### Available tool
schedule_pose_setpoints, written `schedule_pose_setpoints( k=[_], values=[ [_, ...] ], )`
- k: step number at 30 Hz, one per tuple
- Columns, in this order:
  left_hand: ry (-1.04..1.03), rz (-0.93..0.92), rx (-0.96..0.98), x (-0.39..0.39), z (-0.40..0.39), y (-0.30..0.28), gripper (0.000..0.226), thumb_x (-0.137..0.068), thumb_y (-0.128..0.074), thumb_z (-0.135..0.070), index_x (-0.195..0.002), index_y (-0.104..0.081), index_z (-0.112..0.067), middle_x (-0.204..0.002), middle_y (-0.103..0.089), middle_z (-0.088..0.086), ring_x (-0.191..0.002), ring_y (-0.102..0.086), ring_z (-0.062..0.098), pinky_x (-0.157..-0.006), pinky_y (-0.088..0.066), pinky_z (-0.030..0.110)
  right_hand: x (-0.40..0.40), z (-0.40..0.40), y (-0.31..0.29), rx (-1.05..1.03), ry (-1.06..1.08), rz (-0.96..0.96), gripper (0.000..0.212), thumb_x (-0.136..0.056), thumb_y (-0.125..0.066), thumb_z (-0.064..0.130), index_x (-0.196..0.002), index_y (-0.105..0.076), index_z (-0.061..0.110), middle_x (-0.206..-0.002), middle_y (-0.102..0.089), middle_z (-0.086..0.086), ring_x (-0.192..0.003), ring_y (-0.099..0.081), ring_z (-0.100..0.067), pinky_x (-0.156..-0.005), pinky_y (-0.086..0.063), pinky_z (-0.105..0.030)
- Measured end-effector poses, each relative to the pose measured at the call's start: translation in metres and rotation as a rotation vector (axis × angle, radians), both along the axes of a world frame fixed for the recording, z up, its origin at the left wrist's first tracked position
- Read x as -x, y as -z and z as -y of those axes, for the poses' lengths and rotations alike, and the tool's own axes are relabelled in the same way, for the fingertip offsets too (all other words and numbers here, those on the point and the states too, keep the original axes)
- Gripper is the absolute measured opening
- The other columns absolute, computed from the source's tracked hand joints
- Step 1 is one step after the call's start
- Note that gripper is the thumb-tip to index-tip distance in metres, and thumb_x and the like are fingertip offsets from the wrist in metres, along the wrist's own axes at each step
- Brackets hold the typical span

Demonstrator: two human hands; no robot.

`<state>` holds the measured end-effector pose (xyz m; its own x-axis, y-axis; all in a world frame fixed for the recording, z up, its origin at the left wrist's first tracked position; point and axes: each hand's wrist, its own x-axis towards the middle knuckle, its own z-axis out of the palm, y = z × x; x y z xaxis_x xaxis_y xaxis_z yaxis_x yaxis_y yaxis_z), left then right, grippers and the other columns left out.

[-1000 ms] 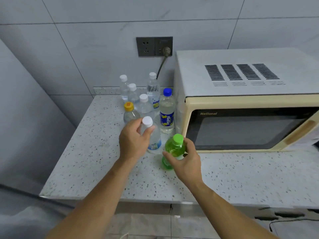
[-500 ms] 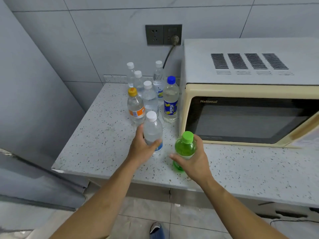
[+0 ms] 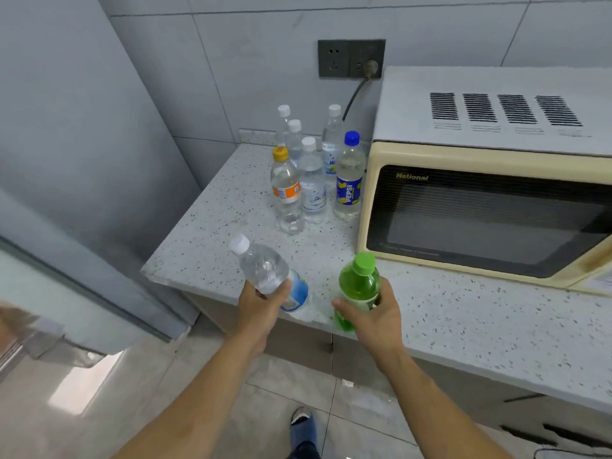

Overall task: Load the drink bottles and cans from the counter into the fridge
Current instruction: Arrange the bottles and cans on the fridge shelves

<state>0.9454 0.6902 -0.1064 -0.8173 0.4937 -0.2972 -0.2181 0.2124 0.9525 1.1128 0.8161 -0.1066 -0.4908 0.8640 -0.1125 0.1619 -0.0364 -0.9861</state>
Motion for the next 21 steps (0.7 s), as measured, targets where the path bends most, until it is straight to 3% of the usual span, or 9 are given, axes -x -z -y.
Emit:
schedule_pose_setpoints(
  k=[3, 7, 9, 12, 15, 18, 21],
  values=[
    [0.002, 0.074, -0.072, -0.018, 0.051, 0.002, 0.051, -0.074, -0.081, -0.038, -0.12, -0.064, -0.023, -0.114, -0.073, -0.002, -0.108, -0.068, 0.02, -0.097, -0.051, 0.045, 0.0, 0.028, 0.0, 0.095, -0.034, -0.085, 0.048, -0.066, -0.092, 0.028, -0.102, -0.061, 0.036, -0.091, -0.068, 0.026, -0.082, -0.065, 0.009, -0.063, -0.049, -0.006],
    [-0.107, 0.181, -0.215, -0.044, 0.125, -0.003, 0.043, -0.076, -0.076, -0.028, -0.117, -0.065, -0.02, -0.116, -0.072, 0.01, -0.106, -0.069, 0.029, -0.081, -0.058, 0.039, 0.0, 0.078, 0.006, 0.286, -0.169, -0.118, 0.04, -0.067, -0.088, 0.046, -0.1, -0.07, 0.032, -0.095, -0.076, 0.007, -0.087, -0.073, -0.009, -0.07, -0.058, -0.023],
    [-0.174, 0.27, -0.272, -0.055, 0.162, -0.003, 0.044, -0.081, -0.067, -0.026, -0.123, -0.061, -0.015, -0.12, -0.069, 0.015, -0.107, -0.068, 0.032, -0.081, -0.058, 0.042, 0.005, 0.108, 0.01, 0.398, -0.217, -0.102, 0.047, -0.067, -0.084, 0.053, -0.104, -0.071, 0.027, -0.098, -0.077, 0.001, -0.09, -0.074, -0.017, -0.069, -0.058, -0.026],
    [-0.318, 0.477, -0.321, -0.071, 0.217, -0.002, 0.053, -0.084, -0.058, -0.04, -0.125, -0.061, -0.005, -0.117, -0.069, 0.021, -0.1, -0.069, 0.034, -0.079, -0.058, 0.046, 0.016, 0.157, 0.016, 0.519, -0.286, -0.054, 0.043, -0.07, -0.072, 0.053, -0.101, -0.072, 0.025, -0.094, -0.076, -0.007, -0.084, -0.074, -0.024, -0.068, -0.06, -0.035],
    [-0.478, 0.667, -0.37, -0.078, 0.272, 0.0, 0.064, -0.079, -0.056, -0.059, -0.107, -0.074, -0.004, -0.102, -0.072, 0.019, -0.087, -0.07, 0.034, -0.078, -0.057, 0.046, 0.028, 0.21, 0.019, 0.617, -0.396, -0.033, 0.041, -0.07, -0.07, 0.058, -0.098, -0.072, 0.028, -0.088, -0.072, -0.013, -0.077, -0.07, -0.029, -0.073, -0.059, -0.048],
    [-0.602, 0.737, -0.504, -0.073, 0.33, 0.004, 0.071, -0.078, -0.054, -0.066, -0.101, -0.074, -0.001, -0.094, -0.07, 0.018, -0.078, -0.07, 0.032, -0.07, -0.06, 0.041, 0.044, 0.262, 0.018, 0.695, -0.523, 0.012, 0.054, -0.073, -0.069, 0.058, -0.109, -0.067, 0.018, -0.089, -0.068, -0.018, -0.078, -0.066, -0.033, -0.073, -0.057, -0.049],
    [-0.643, 0.734, -0.56, -0.065, 0.396, 0.006, 0.071, -0.074, -0.056, -0.068, -0.091, -0.078, -0.003, -0.088, -0.071, 0.016, -0.074, -0.071, 0.029, -0.066, -0.06, 0.038, 0.067, 0.322, 0.017, 0.704, -0.633, 0.073, 0.053, -0.075, -0.071, 0.054, -0.107, -0.063, 0.012, -0.085, -0.064, -0.018, -0.072, -0.064, -0.031, -0.065, -0.056, -0.042]
  ],
)
